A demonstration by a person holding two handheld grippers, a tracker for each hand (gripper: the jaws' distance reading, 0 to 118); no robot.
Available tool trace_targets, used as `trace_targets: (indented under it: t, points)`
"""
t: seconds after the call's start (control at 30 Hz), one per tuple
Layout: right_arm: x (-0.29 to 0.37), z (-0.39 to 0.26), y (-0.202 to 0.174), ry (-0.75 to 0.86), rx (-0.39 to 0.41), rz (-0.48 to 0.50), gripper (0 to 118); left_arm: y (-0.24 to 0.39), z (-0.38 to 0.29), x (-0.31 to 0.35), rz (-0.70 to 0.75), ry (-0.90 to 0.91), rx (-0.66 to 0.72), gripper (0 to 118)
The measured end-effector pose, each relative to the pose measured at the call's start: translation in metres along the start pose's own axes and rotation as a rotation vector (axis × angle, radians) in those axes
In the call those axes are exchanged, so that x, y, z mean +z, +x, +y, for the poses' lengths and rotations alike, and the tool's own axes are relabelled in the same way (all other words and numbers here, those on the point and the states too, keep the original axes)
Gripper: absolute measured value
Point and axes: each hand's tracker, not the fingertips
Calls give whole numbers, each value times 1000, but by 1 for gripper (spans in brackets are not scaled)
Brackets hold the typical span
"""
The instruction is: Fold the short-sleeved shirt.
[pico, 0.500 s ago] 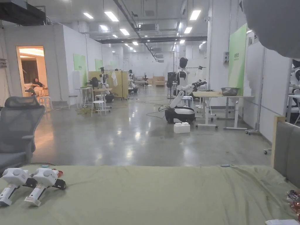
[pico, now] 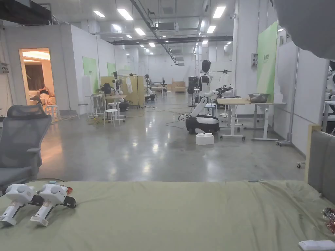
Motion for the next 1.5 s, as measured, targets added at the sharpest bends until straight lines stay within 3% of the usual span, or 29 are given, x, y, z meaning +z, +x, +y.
trace_targets:
  t: [0.7, 0.83, 0.87, 0.97, 1.1, 1.2, 1.33, 1.5]
  points:
    - [4, 1, -5, 3, 52, 2, 0, -4, 1, -5, -3, -3, -10, 0]
    - [3, -1, -4, -13, 35, 8, 0, -16, -2, -8, -16, -18, 45, 0]
    - [3, -2, -4, -15, 33, 10, 0, -24, -5, -11, -4, -33, 92, 7]
    - [4, -7, -1, -32, 36, 16, 0, -61, -16, -22, 42, -90, 204, 41]
    - [-2, -20, 5, -90, 44, 26, 0, -101, -34, -41, 36, -221, 118, 87]
    - [-7, -29, 5, -128, 29, 31, 0, -132, -60, -70, 90, -351, 107, 112]
    - [-16, -45, 2, -200, 29, 35, 0, -160, -117, -117, 150, -530, 10, 112]
    - [-26, -61, -2, -298, 68, 33, 0, -196, -187, -174, 85, -672, 182, 112]
